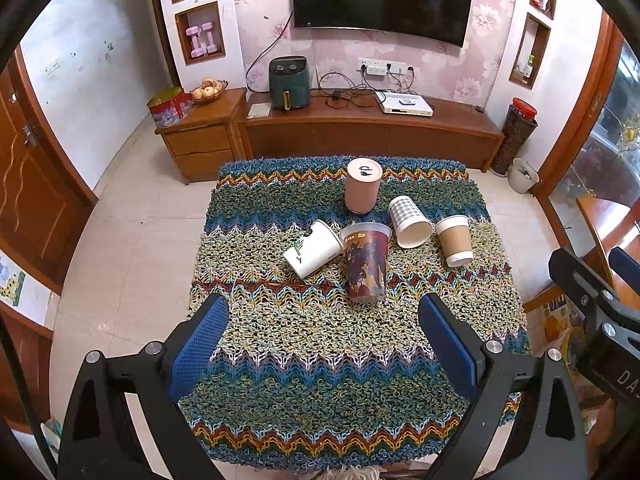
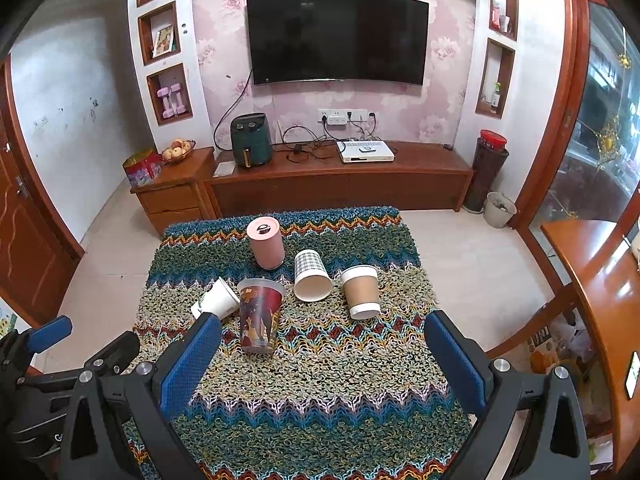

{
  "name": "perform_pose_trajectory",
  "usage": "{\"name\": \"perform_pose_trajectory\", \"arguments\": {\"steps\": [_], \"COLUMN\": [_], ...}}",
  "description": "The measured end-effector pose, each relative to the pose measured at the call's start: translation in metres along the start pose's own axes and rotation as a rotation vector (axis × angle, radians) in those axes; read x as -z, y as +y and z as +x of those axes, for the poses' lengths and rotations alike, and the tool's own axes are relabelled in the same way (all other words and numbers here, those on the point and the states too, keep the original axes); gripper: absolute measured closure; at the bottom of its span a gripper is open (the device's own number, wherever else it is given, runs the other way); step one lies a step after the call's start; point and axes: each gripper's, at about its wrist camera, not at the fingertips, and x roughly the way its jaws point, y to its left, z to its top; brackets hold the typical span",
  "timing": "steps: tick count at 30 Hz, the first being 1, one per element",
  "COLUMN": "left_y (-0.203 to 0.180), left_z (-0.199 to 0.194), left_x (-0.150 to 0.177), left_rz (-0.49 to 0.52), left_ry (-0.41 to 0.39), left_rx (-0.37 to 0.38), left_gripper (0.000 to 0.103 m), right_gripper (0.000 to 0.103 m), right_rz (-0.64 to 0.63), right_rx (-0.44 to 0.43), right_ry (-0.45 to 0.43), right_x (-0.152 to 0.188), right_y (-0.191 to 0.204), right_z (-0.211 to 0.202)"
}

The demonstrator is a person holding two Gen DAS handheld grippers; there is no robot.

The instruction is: Flip cup upright

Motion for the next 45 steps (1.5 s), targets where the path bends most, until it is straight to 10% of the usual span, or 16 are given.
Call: {"name": "perform_pose_trajectory", "arguments": {"steps": [45], "left_y": [0.017], "left_z": [0.043], "left_x": [-0.015], "left_rz": [0.034], "left_ry": [0.009], "left_rx": [-0.088], "left_gripper": [0.006], "right_gripper": [0.003], "right_rz": [-0.103], "right_rx": [-0.002], "right_ry": [0.071], "right_x": [-0.026], "right_y": [0.028], "right_z": [0.073]}}
